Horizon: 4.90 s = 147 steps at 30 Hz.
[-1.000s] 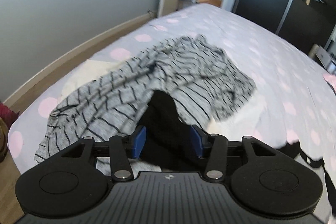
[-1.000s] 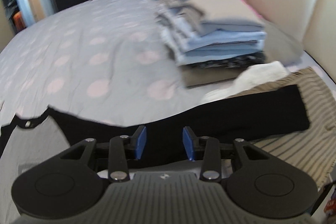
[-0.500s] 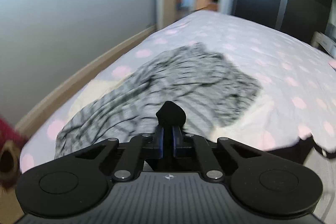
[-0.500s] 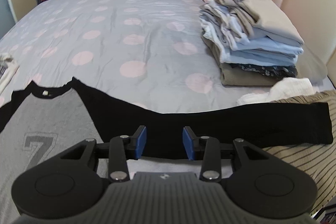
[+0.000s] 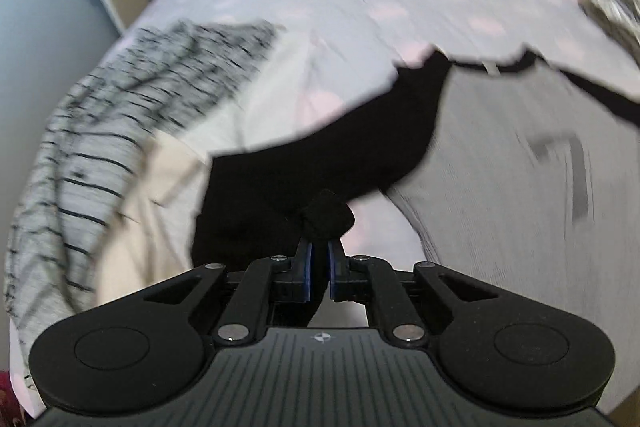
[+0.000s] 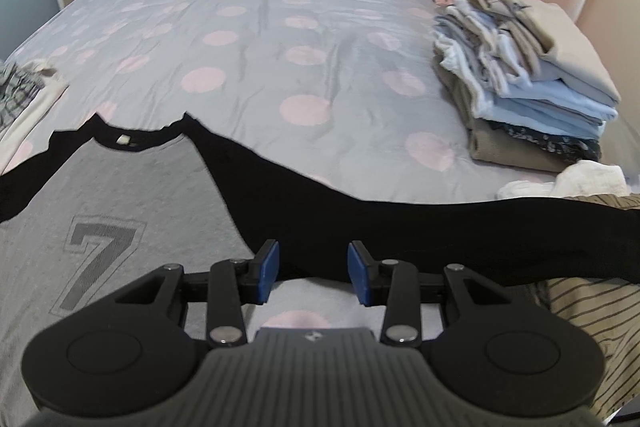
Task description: Fold clothes
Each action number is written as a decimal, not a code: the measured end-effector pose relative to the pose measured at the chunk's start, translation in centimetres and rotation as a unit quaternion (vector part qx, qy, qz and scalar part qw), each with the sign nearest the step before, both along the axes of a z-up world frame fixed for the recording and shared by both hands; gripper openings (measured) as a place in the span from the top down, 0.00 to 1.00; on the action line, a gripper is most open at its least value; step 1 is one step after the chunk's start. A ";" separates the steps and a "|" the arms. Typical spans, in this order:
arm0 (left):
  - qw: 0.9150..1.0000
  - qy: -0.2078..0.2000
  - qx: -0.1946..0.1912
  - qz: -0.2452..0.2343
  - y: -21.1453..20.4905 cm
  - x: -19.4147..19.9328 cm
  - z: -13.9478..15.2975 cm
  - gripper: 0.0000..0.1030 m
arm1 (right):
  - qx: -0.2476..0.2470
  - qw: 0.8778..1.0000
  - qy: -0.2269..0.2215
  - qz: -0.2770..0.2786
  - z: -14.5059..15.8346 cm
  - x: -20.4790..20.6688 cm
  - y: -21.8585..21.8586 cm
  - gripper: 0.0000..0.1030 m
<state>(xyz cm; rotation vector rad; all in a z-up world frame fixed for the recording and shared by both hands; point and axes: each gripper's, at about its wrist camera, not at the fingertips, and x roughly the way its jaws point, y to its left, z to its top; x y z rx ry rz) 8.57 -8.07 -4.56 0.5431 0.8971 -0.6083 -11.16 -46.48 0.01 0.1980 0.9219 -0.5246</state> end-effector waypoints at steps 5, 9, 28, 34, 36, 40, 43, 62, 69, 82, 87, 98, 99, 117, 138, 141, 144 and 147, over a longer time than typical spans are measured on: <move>0.999 0.031 -0.016 -0.034 1.0 -1.0 -0.8 0.69 | -0.004 1.000 0.013 0.023 -0.7 0.5 1.0 0.60; 0.998 0.037 -0.034 -0.043 2.3 -1.3 -0.4 0.60 | 0.000 1.000 0.014 0.025 -0.9 0.6 1.1 0.60; 0.998 0.000 0.063 -0.007 0.5 2.7 -4.6 0.99 | 0.007 0.998 0.032 0.055 -1.5 1.9 2.5 0.60; 0.998 -0.007 -0.061 -0.009 0.9 0.3 0.8 0.99 | 0.020 0.997 0.031 0.066 -1.4 2.0 3.0 0.60; 0.996 -0.025 -0.084 -0.023 0.5 -1.1 2.3 1.00 | 0.031 0.996 0.031 0.071 -1.5 2.0 3.5 0.60; 0.990 -0.042 -0.126 -0.048 -0.7 -3.7 3.9 1.00 | 0.064 0.995 0.028 0.075 -1.9 1.9 4.9 0.60; 0.985 -0.043 -0.156 -0.057 -2.0 -5.1 3.9 1.00 | 0.101 0.991 0.023 0.080 -2.4 1.6 6.4 0.60; 0.984 0.009 -0.045 -0.171 -8.1 -13.3 -6.1 1.00 | 0.355 0.935 -0.019 0.025 -8.5 0.4 10.8 0.60; 0.978 -0.025 -0.021 -0.208 -7.6 -14.6 -6.0 0.77 | 0.350 0.935 -0.036 0.044 -8.1 2.0 12.2 0.64; 0.980 -0.003 0.034 -0.196 -10.0 -13.4 -7.0 0.77 | 0.306 0.947 -0.015 0.094 -8.8 5.8 15.1 0.66; 0.982 0.020 0.028 -0.186 -10.1 -12.8 -7.2 0.77 | 0.308 0.947 -0.002 0.097 -9.8 6.8 15.4 0.76; 0.988 0.041 -0.041 -0.146 -7.6 -10.2 -3.1 0.77 | 0.287 0.945 -0.070 0.142 -3.7 7.3 15.4 0.97; 0.988 0.041 -0.045 -0.143 -7.1 -9.7 -2.3 0.76 | 0.280 0.946 -0.074 0.146 -2.9 7.6 15.1 0.97; 0.998 0.013 -0.002 -0.054 -3.6 2.2 -1.2 0.71 | 0.213 0.970 -0.115 0.003 3.5 8.7 -1.6 0.97; 0.999 0.002 0.037 -0.031 -8.3 3.9 -5.0 0.95 | 0.189 0.977 -0.044 -0.091 -2.4 9.8 -7.1 0.97; 0.999 0.005 0.035 -0.034 -8.1 4.1 -5.3 0.92 | 0.187 0.977 -0.044 -0.094 -3.2 10.4 -7.5 0.92; 0.999 0.017 0.025 -0.021 -7.9 4.6 -4.6 0.87 | 0.171 0.979 -0.048 -0.102 -3.2 10.5 -7.6 0.87; 1.000 0.020 0.004 -0.012 -7.4 4.9 -3.3 0.87 | 0.164 0.979 -0.056 -0.106 -2.8 10.0 -7.8 0.79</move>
